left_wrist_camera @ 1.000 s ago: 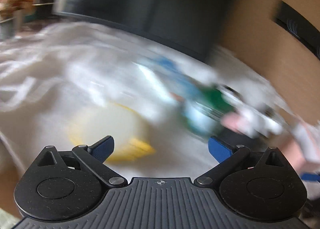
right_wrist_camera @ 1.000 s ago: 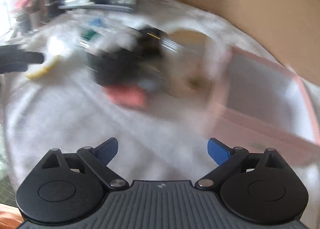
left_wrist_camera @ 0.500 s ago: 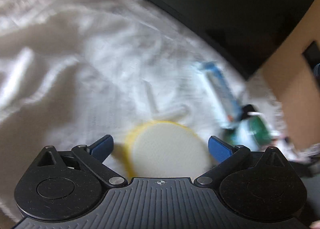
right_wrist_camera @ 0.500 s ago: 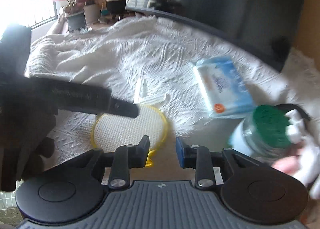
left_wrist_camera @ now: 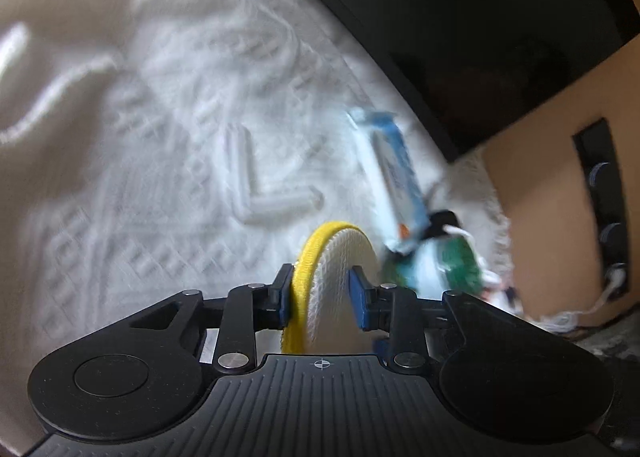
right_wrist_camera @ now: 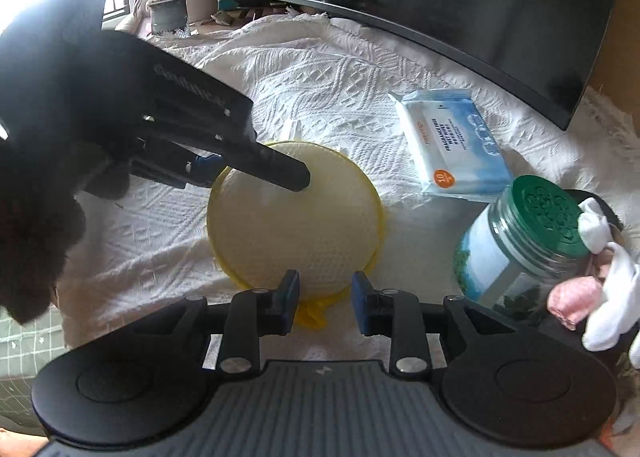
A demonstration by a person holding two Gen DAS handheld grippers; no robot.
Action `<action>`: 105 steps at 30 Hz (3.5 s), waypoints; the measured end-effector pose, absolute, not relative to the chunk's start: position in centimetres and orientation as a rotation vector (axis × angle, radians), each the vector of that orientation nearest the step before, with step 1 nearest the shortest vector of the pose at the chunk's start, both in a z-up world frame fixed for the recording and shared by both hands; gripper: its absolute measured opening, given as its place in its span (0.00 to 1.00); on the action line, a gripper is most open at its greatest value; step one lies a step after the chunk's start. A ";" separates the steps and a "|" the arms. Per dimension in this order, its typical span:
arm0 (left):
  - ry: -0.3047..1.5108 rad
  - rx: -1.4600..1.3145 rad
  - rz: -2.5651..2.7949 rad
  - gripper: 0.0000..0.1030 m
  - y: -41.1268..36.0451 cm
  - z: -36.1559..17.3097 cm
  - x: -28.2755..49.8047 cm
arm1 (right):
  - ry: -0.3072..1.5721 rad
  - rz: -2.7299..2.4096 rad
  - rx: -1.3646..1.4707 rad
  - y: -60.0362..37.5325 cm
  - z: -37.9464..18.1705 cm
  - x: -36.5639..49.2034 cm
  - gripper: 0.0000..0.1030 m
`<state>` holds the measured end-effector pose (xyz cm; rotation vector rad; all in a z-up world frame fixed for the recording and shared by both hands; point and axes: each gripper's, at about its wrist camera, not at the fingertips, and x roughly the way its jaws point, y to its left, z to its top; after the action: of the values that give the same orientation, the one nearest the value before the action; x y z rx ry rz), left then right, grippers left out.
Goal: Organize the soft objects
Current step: 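Reach the left tool to the yellow round sponge and grasp it, then carry the yellow sponge into the pink box and open the left tool, then grasp the blue wet-wipes pack with the left tool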
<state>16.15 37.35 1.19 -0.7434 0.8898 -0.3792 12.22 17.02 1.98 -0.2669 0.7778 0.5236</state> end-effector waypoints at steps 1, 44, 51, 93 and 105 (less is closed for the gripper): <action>0.905 -0.753 -0.410 0.28 37.1 1.1 16.1 | 0.773 0.528 -0.269 16.9 2.1 12.2 0.28; 0.613 -0.448 0.075 0.17 43.4 8.9 10.0 | 0.448 0.405 -0.452 25.9 3.0 15.1 0.60; 0.563 -0.424 -0.099 0.17 36.9 12.1 13.7 | 0.381 0.309 -0.391 18.6 10.1 12.8 0.60; 0.747 -0.153 -0.668 0.24 -3.2 13.6 20.5 | 0.595 -0.253 0.096 -18.6 5.9 0.7 0.65; 0.727 -0.193 -0.350 0.24 16.1 11.8 17.9 | 0.566 -0.014 0.024 -6.9 9.8 4.2 0.76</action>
<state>17.89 16.12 11.80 -0.1926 0.7272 -0.3496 4.21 -6.88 9.76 0.0239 0.5657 -0.0139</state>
